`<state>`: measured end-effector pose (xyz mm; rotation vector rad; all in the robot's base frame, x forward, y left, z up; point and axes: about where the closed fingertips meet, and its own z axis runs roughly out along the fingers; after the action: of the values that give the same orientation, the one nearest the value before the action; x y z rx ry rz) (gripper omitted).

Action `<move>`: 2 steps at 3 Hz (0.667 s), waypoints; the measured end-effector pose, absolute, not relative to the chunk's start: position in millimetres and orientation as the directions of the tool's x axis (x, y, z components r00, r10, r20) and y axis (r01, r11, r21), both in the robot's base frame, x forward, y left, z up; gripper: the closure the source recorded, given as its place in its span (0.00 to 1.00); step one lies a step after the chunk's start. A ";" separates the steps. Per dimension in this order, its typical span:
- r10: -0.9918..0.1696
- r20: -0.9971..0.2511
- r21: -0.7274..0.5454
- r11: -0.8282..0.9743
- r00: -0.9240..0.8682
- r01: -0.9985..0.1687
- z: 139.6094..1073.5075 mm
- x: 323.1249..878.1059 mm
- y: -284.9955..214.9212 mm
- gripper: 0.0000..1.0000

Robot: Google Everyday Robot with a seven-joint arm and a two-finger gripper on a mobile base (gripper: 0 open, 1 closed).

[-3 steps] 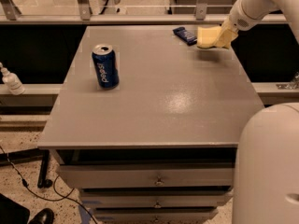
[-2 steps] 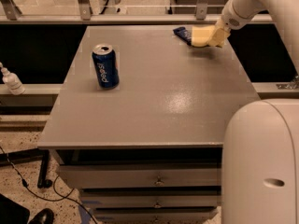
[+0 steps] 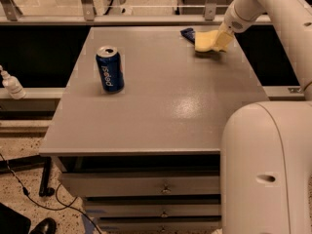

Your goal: Move sponge near rxbar blueberry

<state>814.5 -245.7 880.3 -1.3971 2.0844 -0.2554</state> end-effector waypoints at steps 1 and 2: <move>-0.891 -0.374 -0.480 0.423 -0.257 -0.768 882.0 818.2 -246.5 0.37; -0.890 -0.377 -0.483 0.426 -0.258 -0.765 883.7 819.6 -249.1 0.13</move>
Offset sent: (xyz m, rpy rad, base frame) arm 0.0089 -0.0125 0.0177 -0.0027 -0.0279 -0.0125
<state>819.6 -249.1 883.7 -1.3911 2.0801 -0.2683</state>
